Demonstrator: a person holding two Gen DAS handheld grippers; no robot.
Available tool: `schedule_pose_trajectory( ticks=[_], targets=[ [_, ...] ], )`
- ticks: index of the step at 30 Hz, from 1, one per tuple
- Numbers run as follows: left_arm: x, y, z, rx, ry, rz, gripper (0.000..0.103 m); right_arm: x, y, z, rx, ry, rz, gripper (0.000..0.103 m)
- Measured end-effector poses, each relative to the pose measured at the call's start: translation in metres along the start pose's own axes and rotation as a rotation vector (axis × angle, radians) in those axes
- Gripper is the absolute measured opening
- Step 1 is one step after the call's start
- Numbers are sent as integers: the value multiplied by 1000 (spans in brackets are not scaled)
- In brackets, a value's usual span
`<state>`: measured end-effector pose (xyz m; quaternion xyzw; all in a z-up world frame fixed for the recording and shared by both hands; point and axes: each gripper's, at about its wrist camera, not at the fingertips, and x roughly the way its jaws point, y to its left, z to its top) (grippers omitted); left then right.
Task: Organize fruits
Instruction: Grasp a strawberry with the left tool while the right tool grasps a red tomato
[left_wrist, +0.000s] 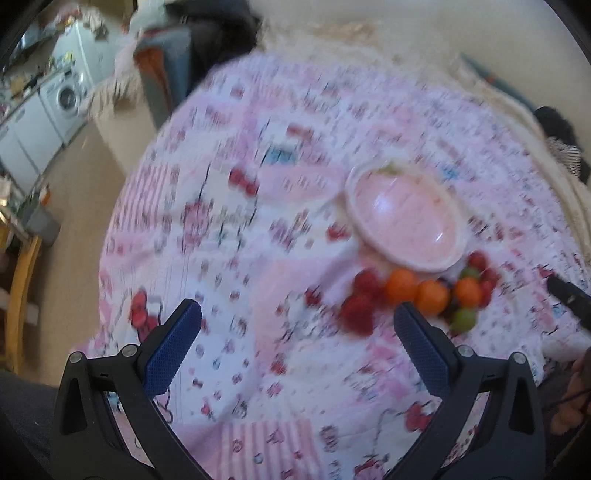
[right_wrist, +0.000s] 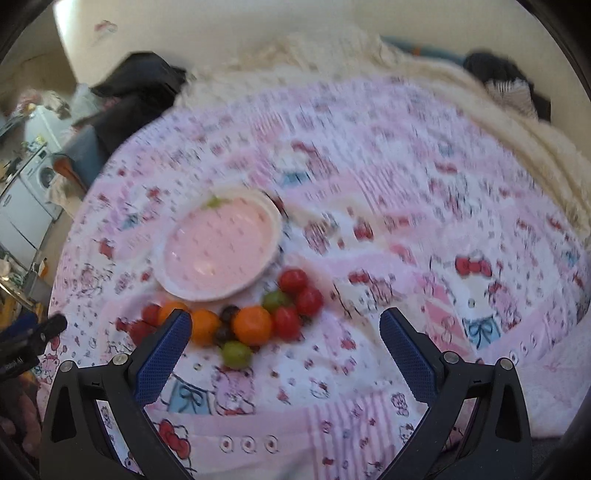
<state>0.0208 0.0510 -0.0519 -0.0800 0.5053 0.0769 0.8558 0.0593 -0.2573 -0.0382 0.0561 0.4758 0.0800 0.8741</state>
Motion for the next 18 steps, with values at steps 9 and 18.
schedule_pose_trajectory(
  ticks=[9, 18],
  targets=[
    [46, -21, -13, 41, 216, -87, 81, 25, -19, 5, 73, 120, 50, 103],
    [85, -50, 3, 44, 243, -86, 62, 46, -39, 20, 154, 168, 56, 103]
  ],
)
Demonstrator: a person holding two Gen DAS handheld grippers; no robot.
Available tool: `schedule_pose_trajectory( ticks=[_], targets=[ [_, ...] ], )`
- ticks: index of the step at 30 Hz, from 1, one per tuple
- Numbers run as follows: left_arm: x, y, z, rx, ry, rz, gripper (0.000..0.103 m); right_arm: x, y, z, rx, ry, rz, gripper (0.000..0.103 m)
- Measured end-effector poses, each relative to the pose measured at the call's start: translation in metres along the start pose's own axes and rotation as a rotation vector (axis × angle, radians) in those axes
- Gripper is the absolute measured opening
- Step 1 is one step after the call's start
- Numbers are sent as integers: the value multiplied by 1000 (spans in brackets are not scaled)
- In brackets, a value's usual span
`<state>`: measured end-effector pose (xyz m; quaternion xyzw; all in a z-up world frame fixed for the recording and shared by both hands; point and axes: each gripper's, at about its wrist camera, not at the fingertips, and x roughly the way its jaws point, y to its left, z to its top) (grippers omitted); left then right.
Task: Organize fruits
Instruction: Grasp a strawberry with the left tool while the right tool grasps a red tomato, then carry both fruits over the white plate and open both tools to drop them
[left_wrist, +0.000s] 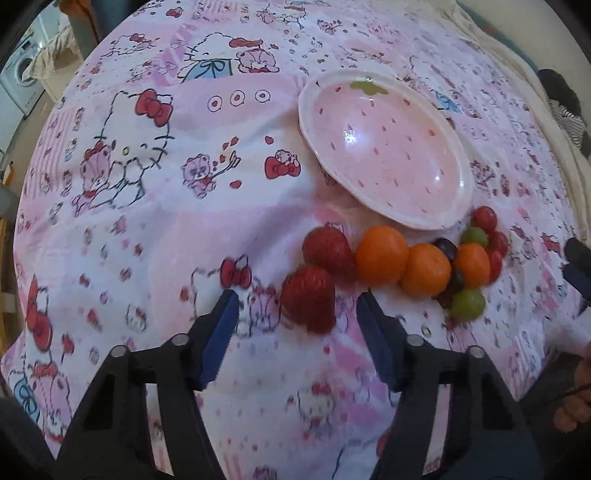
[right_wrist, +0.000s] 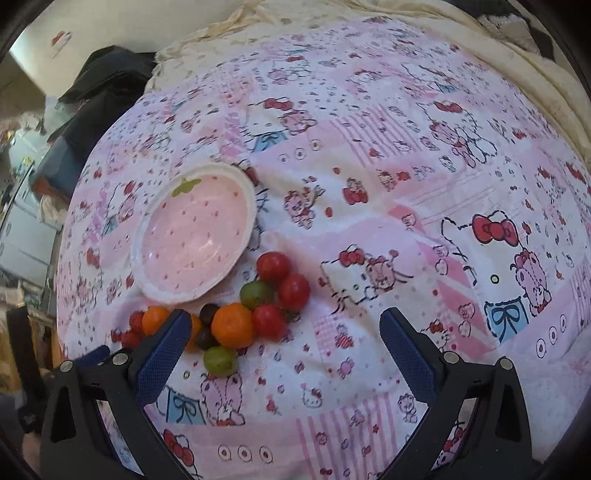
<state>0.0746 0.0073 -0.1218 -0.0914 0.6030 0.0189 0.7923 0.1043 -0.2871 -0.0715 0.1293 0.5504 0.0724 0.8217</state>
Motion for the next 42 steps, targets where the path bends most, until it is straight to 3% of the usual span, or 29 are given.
schedule_pose_trajectory(
  ticks=[2, 4, 7, 9, 13, 20, 27, 29, 33, 37, 42],
  targets=[
    [7, -2, 4, 6, 11, 5, 60, 4, -6, 4, 28, 8, -2, 103],
    [14, -3, 6, 6, 32, 6, 48, 7, -8, 5, 34, 17, -7, 103],
    [17, 0, 6, -17, 31, 8, 40, 17, -9, 4, 29, 45, -16, 103],
    [17, 0, 6, -29, 40, -21, 28, 24, -14, 5, 50, 74, -11, 96],
    [14, -1, 5, -44, 45, -38, 28, 48, -25, 11, 131, 173, 53, 65],
    [2, 7, -2, -49, 35, -47, 28, 71, -25, 14, 167, 223, 76, 44],
    [-10, 2, -1, -23, -2, -29, 28, 86, -24, 15, 174, 241, 68, 40],
    [-11, -1, 1, -21, -8, -24, 28, 92, -25, 16, 175, 250, 86, 30],
    [-17, 6, 1, -49, -17, -34, 28, 86, -19, 15, 132, 232, 83, 29],
    [-32, 13, 13, -83, -25, -47, 28, 64, -22, 17, 151, 175, 107, 29],
    [-69, 8, 40, -19, -134, -23, 28, 23, -14, 29, 89, 48, 119, 29]
  ],
)
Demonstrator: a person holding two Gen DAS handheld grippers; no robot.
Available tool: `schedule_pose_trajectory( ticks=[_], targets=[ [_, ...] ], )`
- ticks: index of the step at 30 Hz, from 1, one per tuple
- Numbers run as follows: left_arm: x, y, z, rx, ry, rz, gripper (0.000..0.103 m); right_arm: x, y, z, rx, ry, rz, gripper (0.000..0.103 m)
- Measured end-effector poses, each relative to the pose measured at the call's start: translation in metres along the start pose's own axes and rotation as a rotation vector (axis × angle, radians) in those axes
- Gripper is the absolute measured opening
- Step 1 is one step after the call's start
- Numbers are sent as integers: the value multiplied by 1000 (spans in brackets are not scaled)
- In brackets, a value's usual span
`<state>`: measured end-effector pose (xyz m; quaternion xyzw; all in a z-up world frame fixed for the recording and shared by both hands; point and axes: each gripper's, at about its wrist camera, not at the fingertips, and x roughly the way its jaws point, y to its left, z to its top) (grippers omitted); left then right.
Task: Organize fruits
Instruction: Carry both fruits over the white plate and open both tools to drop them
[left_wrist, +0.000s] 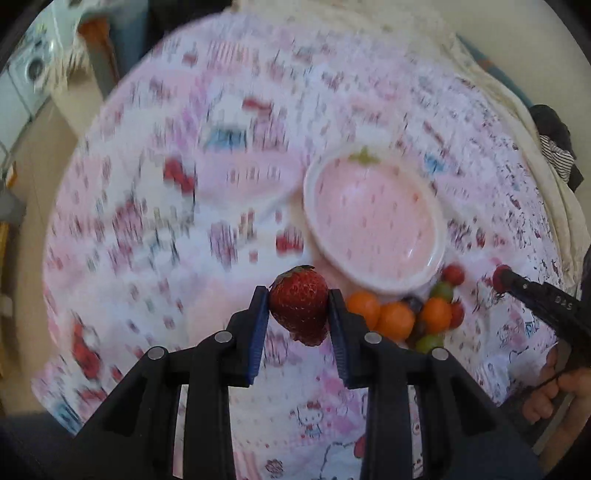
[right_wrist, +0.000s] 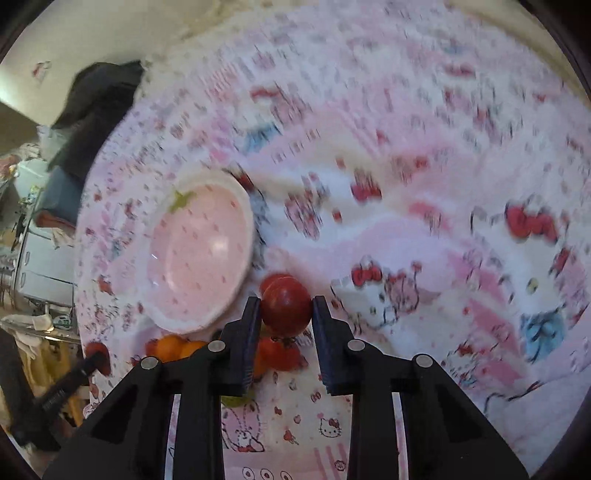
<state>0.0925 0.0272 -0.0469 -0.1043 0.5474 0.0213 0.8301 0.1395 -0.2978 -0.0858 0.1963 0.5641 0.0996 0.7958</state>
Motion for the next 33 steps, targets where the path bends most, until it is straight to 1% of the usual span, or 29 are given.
schedule_pose_trajectory(
  ticks=[3, 5, 7, 9, 13, 15, 21, 27, 33],
  targets=[
    [-4, -8, 19, 59, -39, 23, 28, -13, 11, 13, -24, -66, 71, 29],
    [-4, -14, 32, 101, -66, 42, 28, -14, 23, 23, -44, -95, 98, 29],
    [-4, -19, 43, 129, -87, 55, 28, -8, 34, 32, -65, -98, 130, 29],
    [-1, -23, 53, 152, -99, 60, 28, 2, 45, 41, -85, -92, 140, 29],
    [18, -32, 71, 174, -108, 68, 28, 24, 57, 59, -125, -65, 152, 29],
    [29, -36, 76, 184, -105, 59, 28, 35, 58, 66, -132, -45, 154, 29],
    [78, -58, 83, 242, -60, 15, 28, 77, 59, 84, -120, 27, 182, 29],
    [116, -68, 81, 271, -23, 30, 28, 113, 59, 91, -121, 99, 165, 29],
    [132, -69, 83, 267, -8, 41, 28, 135, 58, 89, -126, 148, 141, 29]
  ],
)
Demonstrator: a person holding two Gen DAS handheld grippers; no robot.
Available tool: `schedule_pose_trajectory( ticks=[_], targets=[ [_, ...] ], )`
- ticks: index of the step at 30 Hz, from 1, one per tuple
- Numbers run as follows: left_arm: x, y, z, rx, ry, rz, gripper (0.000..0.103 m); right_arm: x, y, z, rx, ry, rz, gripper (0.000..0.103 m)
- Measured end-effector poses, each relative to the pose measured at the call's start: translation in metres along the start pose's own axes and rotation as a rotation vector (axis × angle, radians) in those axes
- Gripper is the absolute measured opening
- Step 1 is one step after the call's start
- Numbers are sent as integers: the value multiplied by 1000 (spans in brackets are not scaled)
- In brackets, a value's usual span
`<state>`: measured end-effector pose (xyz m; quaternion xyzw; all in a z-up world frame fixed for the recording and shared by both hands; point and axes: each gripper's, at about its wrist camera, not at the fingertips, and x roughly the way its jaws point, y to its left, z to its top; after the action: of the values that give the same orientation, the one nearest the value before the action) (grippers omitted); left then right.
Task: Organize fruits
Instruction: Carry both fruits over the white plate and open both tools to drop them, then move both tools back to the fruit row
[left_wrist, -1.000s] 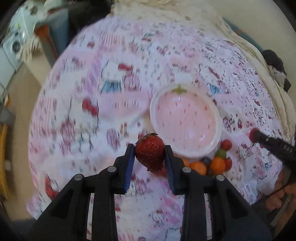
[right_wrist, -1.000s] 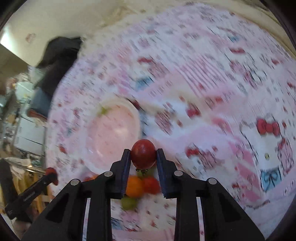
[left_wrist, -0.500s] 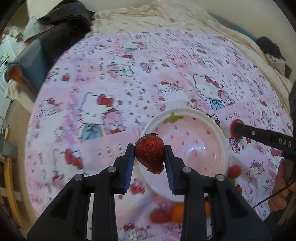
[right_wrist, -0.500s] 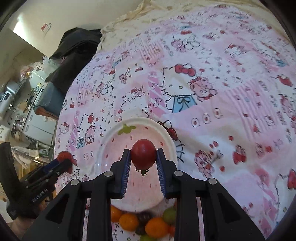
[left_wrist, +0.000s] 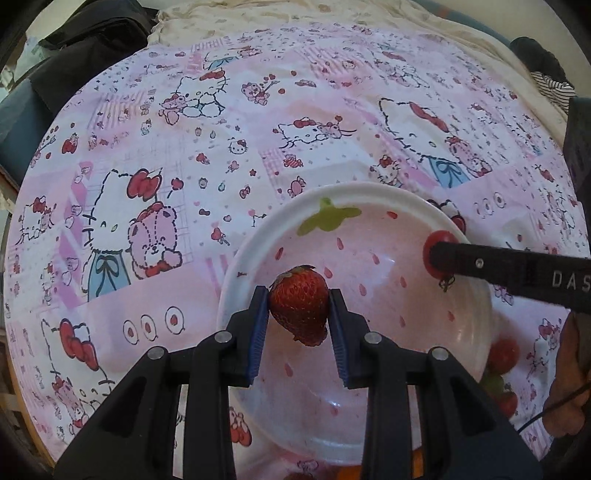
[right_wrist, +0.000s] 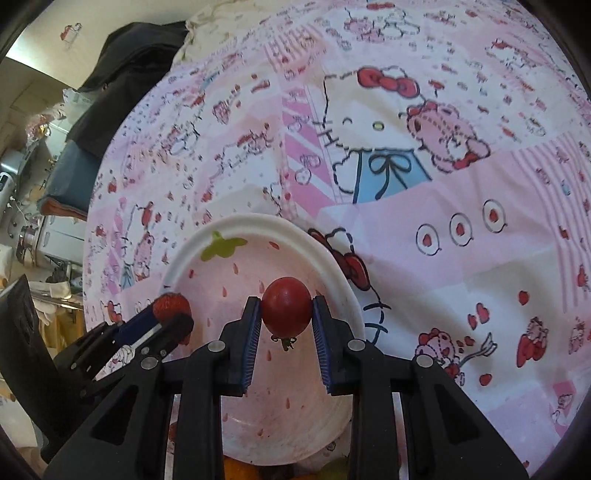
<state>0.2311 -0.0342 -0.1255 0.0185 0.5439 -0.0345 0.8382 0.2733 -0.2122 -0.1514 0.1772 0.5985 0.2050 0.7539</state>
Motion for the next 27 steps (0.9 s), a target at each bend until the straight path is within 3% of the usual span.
schedule_pose_trajectory(
  ticks=[4, 17, 18, 19, 20, 22, 27],
  targets=[
    [8, 3, 1, -10, 12, 3, 28, 8, 4, 0, -26, 10, -50, 30],
    [16, 1, 0, 4, 49, -13, 31, 9, 7, 1, -32, 15, -32, 35],
    [16, 0, 0, 7, 52, -25, 40, 5, 7, 2, -24, 11, -28, 40],
    [15, -1, 0, 8, 52, -44, 53, 2, 8, 3, -20, 3, -21, 59],
    [13, -3, 0, 9, 48, -54, 59, -3, 9, 4, -17, -17, -3, 71],
    [9, -6, 1, 15, 39, -45, 77, -12, 12, 5, -25, -48, -16, 77],
    [-4, -8, 3, 10, 16, -42, 80, -33, 9, 6, -13, -91, -18, 78]
  ],
)
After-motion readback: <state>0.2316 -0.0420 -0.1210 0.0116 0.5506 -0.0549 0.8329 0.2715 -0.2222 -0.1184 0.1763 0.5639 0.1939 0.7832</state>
